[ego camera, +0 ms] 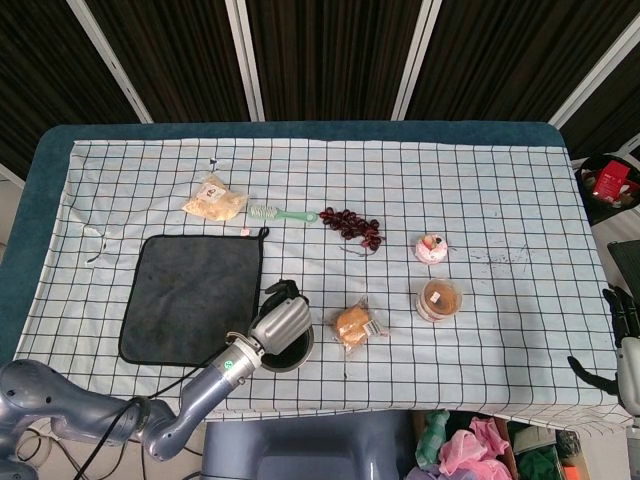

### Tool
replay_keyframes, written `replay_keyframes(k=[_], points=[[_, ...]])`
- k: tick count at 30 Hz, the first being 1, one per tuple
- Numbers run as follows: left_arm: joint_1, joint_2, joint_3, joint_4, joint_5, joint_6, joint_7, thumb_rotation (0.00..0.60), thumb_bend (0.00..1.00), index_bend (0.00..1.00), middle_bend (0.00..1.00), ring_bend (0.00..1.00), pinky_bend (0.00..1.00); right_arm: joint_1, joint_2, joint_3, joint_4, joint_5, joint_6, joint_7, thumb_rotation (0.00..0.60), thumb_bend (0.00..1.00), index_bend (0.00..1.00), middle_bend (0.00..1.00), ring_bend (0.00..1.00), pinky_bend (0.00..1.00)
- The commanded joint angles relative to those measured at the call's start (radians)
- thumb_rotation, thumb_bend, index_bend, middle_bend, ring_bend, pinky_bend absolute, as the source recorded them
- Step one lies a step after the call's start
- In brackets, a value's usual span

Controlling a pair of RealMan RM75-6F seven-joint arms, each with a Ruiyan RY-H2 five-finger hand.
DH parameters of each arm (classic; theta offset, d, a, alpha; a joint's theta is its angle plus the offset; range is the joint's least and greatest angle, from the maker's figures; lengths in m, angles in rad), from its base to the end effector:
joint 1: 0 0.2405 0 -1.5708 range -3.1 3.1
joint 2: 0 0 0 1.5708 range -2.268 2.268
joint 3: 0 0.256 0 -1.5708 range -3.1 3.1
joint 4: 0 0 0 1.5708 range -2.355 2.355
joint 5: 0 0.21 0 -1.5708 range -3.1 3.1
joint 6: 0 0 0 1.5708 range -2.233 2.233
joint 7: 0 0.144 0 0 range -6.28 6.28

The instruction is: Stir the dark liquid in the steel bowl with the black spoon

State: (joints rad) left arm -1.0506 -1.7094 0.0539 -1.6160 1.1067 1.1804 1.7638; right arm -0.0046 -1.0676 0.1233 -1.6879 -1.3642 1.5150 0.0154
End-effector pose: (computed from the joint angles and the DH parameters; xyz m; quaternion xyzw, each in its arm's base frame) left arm -0.0400 0.2801 -0.0721 -0.8129 0.2929 -0.1554 0.4787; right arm -0.3253 -0.1652 0.1897 0.5067 -0.4214 0.3832 0.6471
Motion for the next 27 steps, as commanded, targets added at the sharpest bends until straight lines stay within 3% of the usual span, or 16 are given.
replay_keyframes(k=[1,16,27], points=[[-0.013,-0.024,-0.016,0.014,0.008,-0.011,0.002,0.6,0.46,0.64,0.96,0.82,0.73,0.0,0.0,0.001,0.001,0.002,0.0,0.002,0.6,0.12,0.03,0.01,0.06,0.22],[-0.014,-0.071,0.001,-0.034,0.036,-0.021,0.016,0.6,0.46,0.64,0.97,0.82,0.73,-0.002,0.002,0.003,0.002,-0.003,0.007,0.009,0.6,0.11,0.03,0.01,0.06,0.22],[0.036,0.021,0.08,-0.185,0.115,0.042,0.016,0.6,0.46,0.65,0.97,0.82,0.73,0.0,0.0,-0.001,0.001,-0.007,0.004,0.0,0.6,0.11,0.03,0.01,0.06,0.22]])
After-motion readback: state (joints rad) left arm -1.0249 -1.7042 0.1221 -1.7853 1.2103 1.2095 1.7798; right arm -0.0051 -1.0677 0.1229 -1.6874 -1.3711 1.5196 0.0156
